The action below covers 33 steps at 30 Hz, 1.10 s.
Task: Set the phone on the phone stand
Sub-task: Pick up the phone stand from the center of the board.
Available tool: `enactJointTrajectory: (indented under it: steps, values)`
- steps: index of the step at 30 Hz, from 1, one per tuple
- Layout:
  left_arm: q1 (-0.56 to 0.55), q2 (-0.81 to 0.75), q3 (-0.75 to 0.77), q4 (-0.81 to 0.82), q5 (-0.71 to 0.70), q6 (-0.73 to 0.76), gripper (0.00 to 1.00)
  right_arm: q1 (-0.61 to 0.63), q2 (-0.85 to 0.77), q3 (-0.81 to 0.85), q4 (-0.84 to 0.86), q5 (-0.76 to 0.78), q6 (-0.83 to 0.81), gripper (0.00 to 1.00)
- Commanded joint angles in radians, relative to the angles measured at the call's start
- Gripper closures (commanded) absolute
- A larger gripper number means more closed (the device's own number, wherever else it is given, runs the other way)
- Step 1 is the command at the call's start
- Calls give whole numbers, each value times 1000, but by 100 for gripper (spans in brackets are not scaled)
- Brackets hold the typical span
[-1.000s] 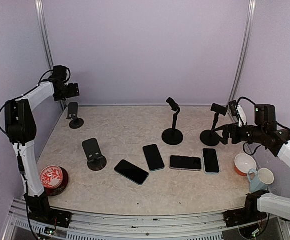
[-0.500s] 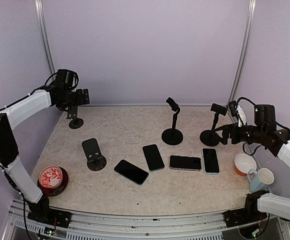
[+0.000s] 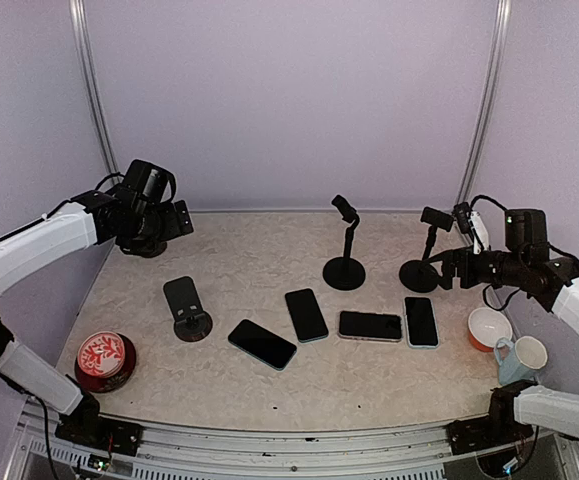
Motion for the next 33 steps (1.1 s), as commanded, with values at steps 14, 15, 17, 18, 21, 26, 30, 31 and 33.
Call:
enactJointTrajectory:
  steps: [14, 15, 17, 18, 21, 26, 30, 31, 33]
  values:
    - [-272, -62, -146, -241, -242, -505, 1, 14, -19, -19, 7, 13, 13, 0]
    - [-283, -59, -153, -246, -244, -518, 1, 15, -17, -21, 8, 13, 13, 0]
    - [-300, -54, -167, -254, -248, -546, 1, 15, -14, -22, 9, 11, 14, 0]
    - [-306, -51, -176, -249, -253, -548, 1, 14, -13, -23, 11, 11, 14, 0]
    - [-309, -37, -198, -242, -262, -557, 1, 14, -8, -24, 19, 13, 14, 0]
    - [-312, -5, -213, -208, -259, -543, 1, 16, 5, -21, 25, 11, 14, 0]
    - [-314, 30, -215, -190, -269, -530, 1, 16, 7, -22, 29, 12, 13, 0]
    - [-314, 40, -214, -188, -271, -528, 1, 16, 7, -23, 29, 13, 13, 0]
    - [-314, 57, -208, -183, -273, -520, 1, 15, 6, -25, 30, 14, 13, 0]
